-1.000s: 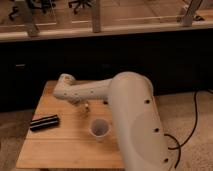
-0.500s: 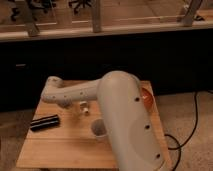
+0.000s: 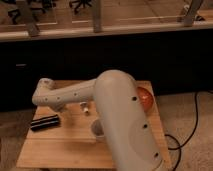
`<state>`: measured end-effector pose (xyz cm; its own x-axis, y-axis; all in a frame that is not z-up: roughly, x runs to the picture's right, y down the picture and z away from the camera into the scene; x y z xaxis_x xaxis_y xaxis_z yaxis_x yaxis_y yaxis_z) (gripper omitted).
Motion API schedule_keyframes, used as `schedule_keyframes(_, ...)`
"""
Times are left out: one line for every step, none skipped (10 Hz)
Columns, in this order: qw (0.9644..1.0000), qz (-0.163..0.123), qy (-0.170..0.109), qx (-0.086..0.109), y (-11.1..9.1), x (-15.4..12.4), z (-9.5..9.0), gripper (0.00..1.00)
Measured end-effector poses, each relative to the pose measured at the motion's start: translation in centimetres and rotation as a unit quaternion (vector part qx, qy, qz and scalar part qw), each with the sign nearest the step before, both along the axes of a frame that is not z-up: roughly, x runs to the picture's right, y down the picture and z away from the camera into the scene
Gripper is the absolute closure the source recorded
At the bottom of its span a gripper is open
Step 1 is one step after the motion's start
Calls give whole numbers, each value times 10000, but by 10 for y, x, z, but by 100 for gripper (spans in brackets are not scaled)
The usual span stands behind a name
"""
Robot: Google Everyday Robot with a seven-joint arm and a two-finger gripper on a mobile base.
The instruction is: Place the eraser in the ceramic cup
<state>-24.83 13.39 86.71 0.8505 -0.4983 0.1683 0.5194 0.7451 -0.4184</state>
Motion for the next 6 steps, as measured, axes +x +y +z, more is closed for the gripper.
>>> schedule_keyframes(10000,11,13,-45,3,-1,-2,20)
schedule_keyframes(10000,14,4,-69,5,-2,-4,20)
schedule_keyframes(10000,28,-9,-93,7,-2,-5,20)
schedule_keyframes(9999,46,-19,-128,9,-1,-4,20)
schedule_keyframes(9998,59,-31,-178,12,-1,-3,20)
schedule_keyframes(9997,73,-75,-238,17,-2,-1,20)
